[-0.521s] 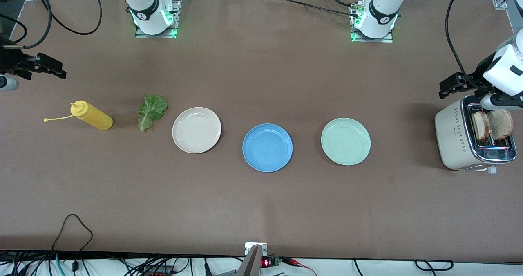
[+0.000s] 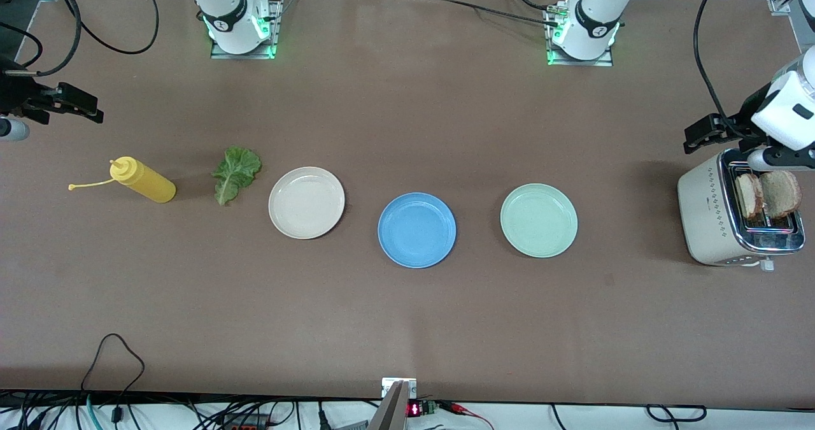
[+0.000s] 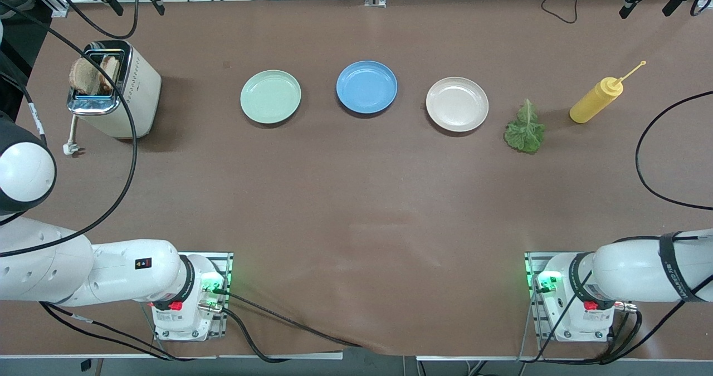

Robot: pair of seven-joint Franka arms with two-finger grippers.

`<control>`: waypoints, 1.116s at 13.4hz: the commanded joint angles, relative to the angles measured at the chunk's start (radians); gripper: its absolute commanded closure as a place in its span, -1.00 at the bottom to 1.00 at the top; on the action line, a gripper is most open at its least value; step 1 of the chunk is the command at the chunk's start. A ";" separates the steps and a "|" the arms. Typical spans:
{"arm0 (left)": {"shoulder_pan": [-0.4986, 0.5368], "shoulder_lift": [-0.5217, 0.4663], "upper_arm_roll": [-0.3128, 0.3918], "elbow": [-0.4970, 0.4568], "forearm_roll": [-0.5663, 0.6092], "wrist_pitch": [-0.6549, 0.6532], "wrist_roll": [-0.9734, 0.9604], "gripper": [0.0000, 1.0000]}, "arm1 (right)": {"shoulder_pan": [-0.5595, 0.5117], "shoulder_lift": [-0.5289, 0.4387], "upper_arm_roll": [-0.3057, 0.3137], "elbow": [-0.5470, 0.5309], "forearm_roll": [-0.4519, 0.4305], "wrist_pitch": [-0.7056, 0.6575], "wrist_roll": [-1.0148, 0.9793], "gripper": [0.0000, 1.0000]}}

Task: Make sandwich in blue plate with both arms
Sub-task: 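Reach the right gripper to the lettuce while the left gripper reaches the toaster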

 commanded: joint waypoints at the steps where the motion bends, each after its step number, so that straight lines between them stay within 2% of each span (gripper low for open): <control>1: 0.054 0.026 0.001 -0.023 -0.016 0.042 0.037 -1.00 | -0.003 -0.008 0.005 -0.005 0.014 -0.001 0.008 -1.00; 5: 0.178 0.139 0.001 -0.024 -0.017 0.151 0.258 -1.00 | -0.007 0.006 0.005 -0.005 0.014 -0.003 0.011 -1.00; 9: 0.290 0.225 0.003 -0.029 -0.011 0.201 0.430 -1.00 | 0.006 0.050 0.011 -0.005 0.007 -0.007 -0.004 -1.00; 12: 0.333 0.274 0.005 -0.037 -0.009 0.218 0.444 -1.00 | 0.025 0.104 0.012 -0.005 0.002 -0.044 -0.003 -1.00; 13: 0.339 0.287 0.005 -0.037 0.003 0.221 0.444 -0.97 | 0.028 0.110 0.012 -0.008 0.004 -0.067 -0.006 -1.00; 15: 0.344 0.308 0.005 -0.037 0.027 0.223 0.442 -0.62 | 0.031 0.137 0.012 -0.043 0.010 -0.055 0.009 -1.00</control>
